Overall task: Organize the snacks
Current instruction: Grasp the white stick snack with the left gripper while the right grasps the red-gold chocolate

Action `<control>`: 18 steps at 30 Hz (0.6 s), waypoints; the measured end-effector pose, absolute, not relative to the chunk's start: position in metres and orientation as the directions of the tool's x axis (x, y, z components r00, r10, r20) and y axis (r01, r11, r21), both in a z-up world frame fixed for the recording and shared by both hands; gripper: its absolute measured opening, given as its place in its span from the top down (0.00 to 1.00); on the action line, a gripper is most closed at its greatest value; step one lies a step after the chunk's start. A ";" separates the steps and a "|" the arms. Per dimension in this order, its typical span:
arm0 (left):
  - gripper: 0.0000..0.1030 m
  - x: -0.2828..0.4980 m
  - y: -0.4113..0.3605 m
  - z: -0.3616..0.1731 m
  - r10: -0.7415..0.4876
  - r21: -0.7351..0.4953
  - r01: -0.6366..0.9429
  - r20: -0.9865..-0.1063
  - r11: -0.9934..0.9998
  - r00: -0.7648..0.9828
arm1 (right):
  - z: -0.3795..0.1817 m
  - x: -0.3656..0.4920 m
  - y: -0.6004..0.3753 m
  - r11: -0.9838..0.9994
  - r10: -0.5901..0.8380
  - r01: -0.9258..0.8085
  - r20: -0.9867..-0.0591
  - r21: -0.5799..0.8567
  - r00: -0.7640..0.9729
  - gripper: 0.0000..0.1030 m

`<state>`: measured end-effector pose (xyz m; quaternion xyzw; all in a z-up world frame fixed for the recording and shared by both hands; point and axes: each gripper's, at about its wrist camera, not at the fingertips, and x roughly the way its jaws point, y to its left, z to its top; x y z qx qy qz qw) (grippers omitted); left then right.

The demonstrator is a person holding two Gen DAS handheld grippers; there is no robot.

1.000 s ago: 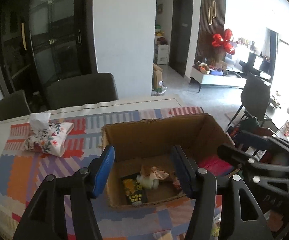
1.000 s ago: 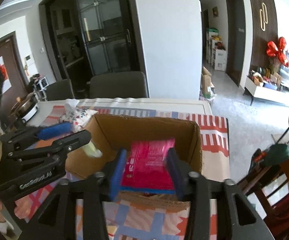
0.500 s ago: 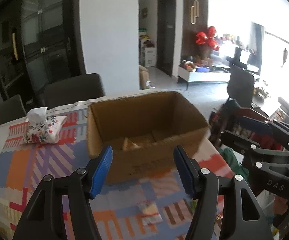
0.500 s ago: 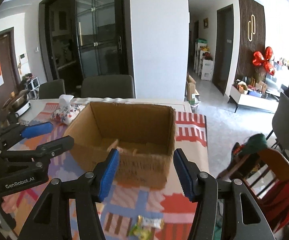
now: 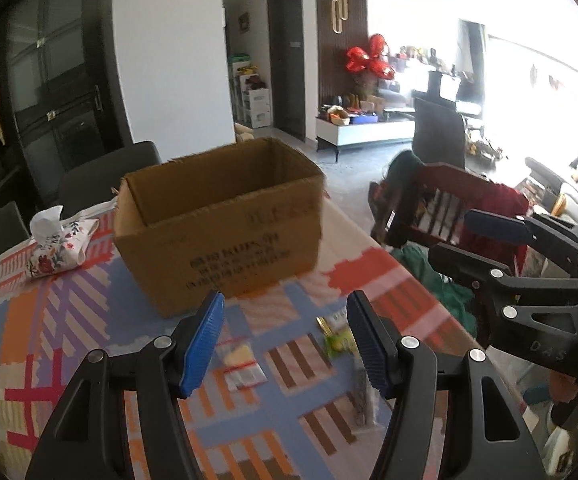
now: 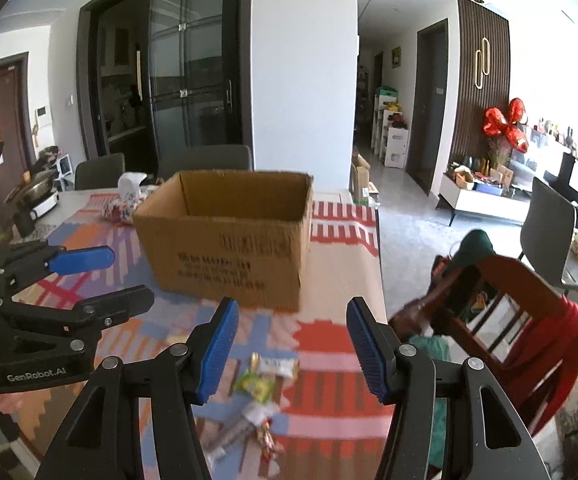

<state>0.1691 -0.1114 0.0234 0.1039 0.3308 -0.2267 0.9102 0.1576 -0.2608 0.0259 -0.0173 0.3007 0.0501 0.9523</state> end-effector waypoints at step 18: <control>0.57 0.138 -0.144 -0.059 -0.394 -0.036 0.591 -0.778 0.806 0.490 | -0.055 0.120 -0.269 0.979 0.181 -0.189 -0.730 0.073 0.659 0.62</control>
